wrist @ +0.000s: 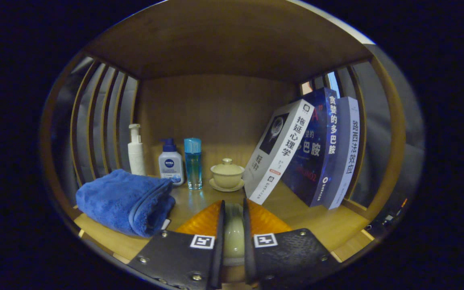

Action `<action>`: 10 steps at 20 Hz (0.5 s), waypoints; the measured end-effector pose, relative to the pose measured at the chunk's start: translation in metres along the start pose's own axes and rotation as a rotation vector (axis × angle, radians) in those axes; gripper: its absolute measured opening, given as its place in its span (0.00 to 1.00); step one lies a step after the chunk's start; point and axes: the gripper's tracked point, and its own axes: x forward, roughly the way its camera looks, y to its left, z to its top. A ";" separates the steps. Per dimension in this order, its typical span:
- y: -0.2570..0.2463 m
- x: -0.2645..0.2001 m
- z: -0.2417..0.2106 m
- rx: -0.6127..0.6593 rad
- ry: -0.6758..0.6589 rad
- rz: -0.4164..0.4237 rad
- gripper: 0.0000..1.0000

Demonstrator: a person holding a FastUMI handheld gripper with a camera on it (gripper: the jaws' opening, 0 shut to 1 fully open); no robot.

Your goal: Pull open the drawer, take out the items inside it, and place them on the countertop above the cabinet.

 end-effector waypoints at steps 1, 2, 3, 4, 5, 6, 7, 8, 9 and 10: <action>0.000 -0.002 0.004 0.022 0.001 0.013 0.47; -0.002 -0.008 0.010 0.041 0.003 0.011 0.61; -0.006 -0.014 0.019 0.063 -0.003 0.003 0.74; -0.010 -0.021 0.028 0.085 -0.016 -0.007 0.87; -0.013 -0.029 0.038 0.108 -0.024 -0.008 1.00; -0.017 -0.037 0.047 0.126 -0.034 -0.013 1.00; -0.022 -0.048 0.055 0.138 -0.034 -0.019 1.00; -0.026 -0.059 0.060 0.144 -0.037 -0.023 1.00; -0.029 -0.069 0.065 0.136 -0.038 -0.023 1.00; -0.032 -0.081 0.068 0.125 -0.033 -0.020 1.00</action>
